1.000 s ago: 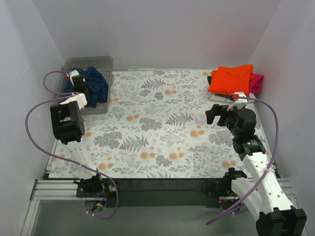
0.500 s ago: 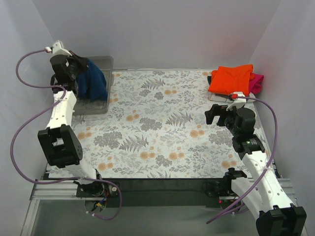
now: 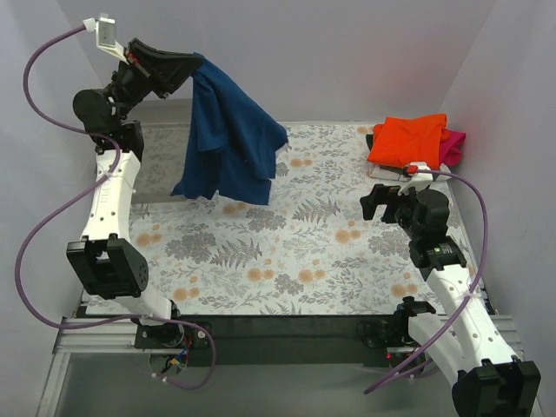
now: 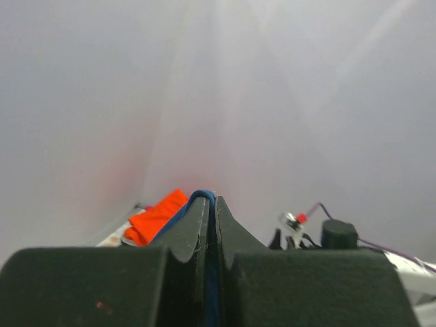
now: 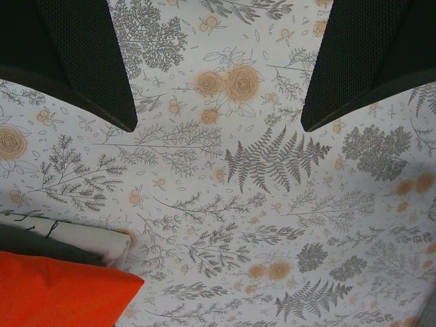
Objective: Fold and stack the t-shirts
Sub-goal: Move the tshirt to the center of the board, then flatten the tshirt out
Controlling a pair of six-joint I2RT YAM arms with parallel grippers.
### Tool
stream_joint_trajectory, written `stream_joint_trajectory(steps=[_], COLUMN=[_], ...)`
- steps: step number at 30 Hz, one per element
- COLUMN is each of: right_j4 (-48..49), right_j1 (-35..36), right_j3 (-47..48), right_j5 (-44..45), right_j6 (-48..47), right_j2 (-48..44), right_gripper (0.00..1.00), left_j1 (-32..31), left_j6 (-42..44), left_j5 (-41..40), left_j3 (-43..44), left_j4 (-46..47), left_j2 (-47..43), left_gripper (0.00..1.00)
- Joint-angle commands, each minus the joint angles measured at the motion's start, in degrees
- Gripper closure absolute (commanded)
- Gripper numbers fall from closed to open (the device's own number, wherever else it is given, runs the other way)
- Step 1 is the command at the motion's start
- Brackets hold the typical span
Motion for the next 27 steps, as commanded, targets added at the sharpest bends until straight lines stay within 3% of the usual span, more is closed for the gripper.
stream_joint_trajectory(steps=[1, 3, 6, 7, 9, 14, 16, 19, 22, 27], right_j4=[2.84, 2.85, 2.93, 2.85, 2.93, 2.93, 2.93, 3.02, 3.02, 5.03], right_j1=[0.15, 0.23, 0.15, 0.23, 0.23, 0.15, 0.15, 0.67, 3.04, 7.87], right_j3=[-0.46, -0.29, -0.11, 0.23, 0.5, 0.68, 0.76, 1.12, 0.85, 0.24], right_j5=[0.32, 0.58, 0.93, 1.2, 1.37, 0.77, -0.38, -3.54, -3.55, -1.26], right_j6=[-0.13, -0.05, -0.13, -0.22, -0.13, -0.05, -0.13, -0.31, -0.4, 0.57], right_j2=[-0.59, -0.5, -0.15, 0.11, 0.29, -0.06, 0.29, 0.9, 1.34, 3.89], right_gripper=[0.02, 0.02, 0.02, 0.02, 0.02, 0.02, 0.03, 0.06, 0.07, 0.08], left_j1=[-2.86, -7.75, -16.53, -19.01, -25.41, -29.14, -29.23, -29.93, -31.25, -35.37], left_j6=[-8.53, -2.07, 11.9, 21.87, 27.58, 27.69, 27.51, 29.35, 33.13, 34.54], left_j5=[6.44, 7.24, 3.92, -2.8, -9.25, -19.11, -20.18, -24.47, -35.18, -53.11], left_j3=[-3.29, -8.45, -17.67, -20.32, -24.81, -37.04, -38.8, -41.26, -44.16, -56.79], left_j4=[10.24, 6.14, -9.4, -18.14, -22.88, -21.58, -20.26, -19.9, -23.15, -26.32], left_j2=[-1.58, -3.77, -8.33, -9.23, -9.85, -1.7, 1.92, 0.62, -5.44, -20.53], left_gripper=[1.0, 1.0, 1.0, 0.97, 0.88, 0.35, 0.3, 0.23, 0.22, 0.22])
